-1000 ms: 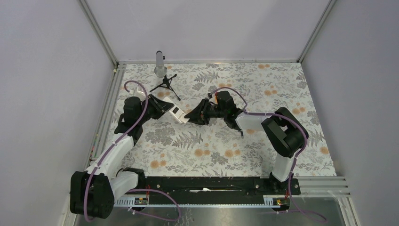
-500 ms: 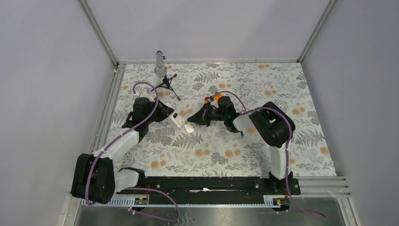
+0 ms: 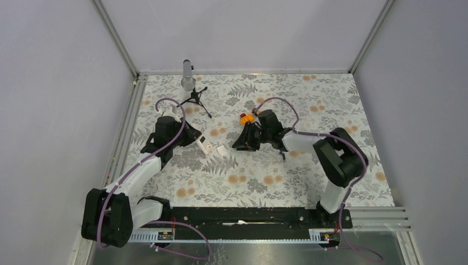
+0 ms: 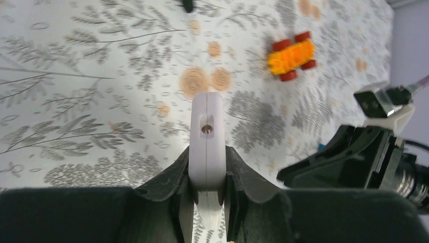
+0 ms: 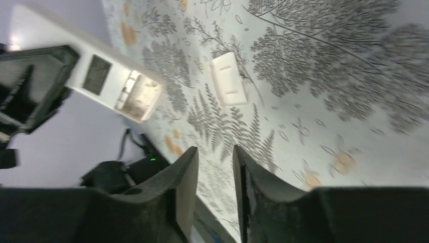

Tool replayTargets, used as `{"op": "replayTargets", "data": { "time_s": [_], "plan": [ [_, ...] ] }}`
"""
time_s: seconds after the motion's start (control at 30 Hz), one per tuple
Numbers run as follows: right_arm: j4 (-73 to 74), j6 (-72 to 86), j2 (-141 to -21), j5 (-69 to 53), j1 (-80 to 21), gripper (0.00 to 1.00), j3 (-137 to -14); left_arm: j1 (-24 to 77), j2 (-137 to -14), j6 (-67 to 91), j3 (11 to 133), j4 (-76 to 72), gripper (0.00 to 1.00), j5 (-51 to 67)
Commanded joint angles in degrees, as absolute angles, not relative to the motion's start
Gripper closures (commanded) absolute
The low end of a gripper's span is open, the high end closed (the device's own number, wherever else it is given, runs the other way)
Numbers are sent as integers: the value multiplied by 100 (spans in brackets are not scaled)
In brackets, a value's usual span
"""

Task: Load the batteries into the remote control
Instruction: Adjust the remote control.

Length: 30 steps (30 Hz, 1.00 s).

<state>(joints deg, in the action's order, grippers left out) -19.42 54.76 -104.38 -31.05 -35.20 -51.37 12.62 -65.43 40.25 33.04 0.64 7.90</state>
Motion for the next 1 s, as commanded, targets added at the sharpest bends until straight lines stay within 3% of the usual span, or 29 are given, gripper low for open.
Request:
{"op": "replayTargets", "data": {
  "time_s": [0.0,0.13,0.23,0.53,0.73,0.8,0.97],
  "plan": [
    [585,3443,-9332,-1438,-3481,54,-5518,1283,-5965,3664,3584,-105,100,1969],
    [1931,3013,-8729,607,-3363,33,-5505,1292,-5460,3647,3027,-1108,100,3026],
    [2746,2963,-8618,1225,-3019,28,-5604,1283,-5059,3792,2769,-1488,100,3058],
    [3270,2981,-8554,702,-2277,40,-5387,1283,-5396,4154,2631,-2889,100,4428],
    [1868,2207,-8004,-2795,-2333,36,-5095,1283,-5576,4408,2802,-3559,100,5358],
    [1618,2271,-7671,-2516,-2348,31,-4967,1283,-5581,4339,2934,-3450,100,5470],
    [2324,2507,-7685,-102,-2338,30,-5077,1283,-5547,4125,3075,-3132,100,5421]
  ]
}}
